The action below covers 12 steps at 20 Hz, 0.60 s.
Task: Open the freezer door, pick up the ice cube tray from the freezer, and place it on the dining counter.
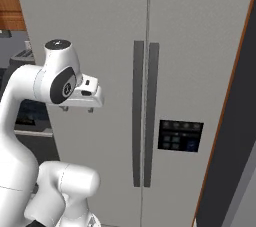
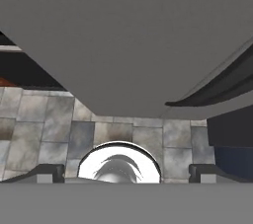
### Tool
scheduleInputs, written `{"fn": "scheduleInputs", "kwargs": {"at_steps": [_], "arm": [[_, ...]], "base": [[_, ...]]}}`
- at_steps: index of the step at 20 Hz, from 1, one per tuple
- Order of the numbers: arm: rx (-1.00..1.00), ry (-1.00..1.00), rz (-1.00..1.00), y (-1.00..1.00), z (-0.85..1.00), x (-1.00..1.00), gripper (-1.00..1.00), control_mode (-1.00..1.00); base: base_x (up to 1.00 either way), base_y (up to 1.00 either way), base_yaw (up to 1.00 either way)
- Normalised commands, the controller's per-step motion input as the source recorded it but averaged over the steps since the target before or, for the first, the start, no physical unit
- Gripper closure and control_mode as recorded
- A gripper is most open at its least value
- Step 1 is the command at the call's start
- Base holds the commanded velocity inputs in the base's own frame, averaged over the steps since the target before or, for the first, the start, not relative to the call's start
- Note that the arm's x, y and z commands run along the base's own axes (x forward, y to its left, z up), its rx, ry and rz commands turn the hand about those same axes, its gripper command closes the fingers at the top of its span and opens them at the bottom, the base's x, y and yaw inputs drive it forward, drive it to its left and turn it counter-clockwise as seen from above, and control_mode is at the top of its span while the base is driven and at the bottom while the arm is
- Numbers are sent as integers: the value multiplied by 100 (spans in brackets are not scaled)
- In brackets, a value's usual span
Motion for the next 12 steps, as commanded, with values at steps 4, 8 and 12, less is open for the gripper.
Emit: {"fn": "scheduleInputs", "kwargs": {"at_steps": [4,8,12], "arm": [[0,0,0,0,0,0,-100,100],[0,0,0,0,0,0,-100,100],[0,0,0,0,0,0,-100,100]], "base": [[31,-26,2],[39,-28,9],[39,-23,10]]}}
